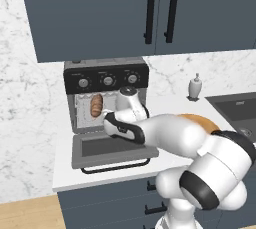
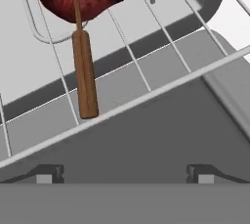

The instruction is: Pick up the kebab skewer and baguette bread, and place them inside the toaster oven. Close the toaster oven door and start by setting the timer.

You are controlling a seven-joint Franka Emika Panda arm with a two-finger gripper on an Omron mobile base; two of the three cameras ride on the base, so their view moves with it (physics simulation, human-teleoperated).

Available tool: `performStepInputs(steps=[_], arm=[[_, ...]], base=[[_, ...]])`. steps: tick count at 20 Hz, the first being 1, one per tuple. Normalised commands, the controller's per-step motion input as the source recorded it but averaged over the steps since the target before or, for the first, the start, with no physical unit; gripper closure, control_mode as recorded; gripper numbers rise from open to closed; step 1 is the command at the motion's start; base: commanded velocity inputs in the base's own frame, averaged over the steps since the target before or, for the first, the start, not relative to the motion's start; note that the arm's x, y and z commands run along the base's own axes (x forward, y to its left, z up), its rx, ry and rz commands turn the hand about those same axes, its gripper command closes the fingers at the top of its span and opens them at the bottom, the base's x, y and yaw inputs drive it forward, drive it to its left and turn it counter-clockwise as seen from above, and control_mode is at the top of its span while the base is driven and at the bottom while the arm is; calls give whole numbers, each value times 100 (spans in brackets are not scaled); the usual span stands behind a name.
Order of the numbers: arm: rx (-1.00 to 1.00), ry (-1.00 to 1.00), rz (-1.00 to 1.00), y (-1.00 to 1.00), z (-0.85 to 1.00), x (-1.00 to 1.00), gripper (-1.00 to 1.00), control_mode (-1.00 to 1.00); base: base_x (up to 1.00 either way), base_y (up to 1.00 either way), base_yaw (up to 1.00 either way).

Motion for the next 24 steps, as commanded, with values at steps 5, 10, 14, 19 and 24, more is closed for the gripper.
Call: performStepInputs(steps=[5, 10, 14, 19, 24], arm=[[0, 2, -14, 0, 0, 36, -100, -100], [0, 3, -13, 0, 0, 21, -100, -100], [0, 1, -10, 0, -9, 0, -100, -100], [0, 1, -9, 0, 0, 25, -100, -100], [0, 2, -8, 0, 0, 25, -100, -100]], base=[[0, 0, 0], [0, 0, 0], [0, 0, 0], [0, 0, 0], [0, 0, 0]])
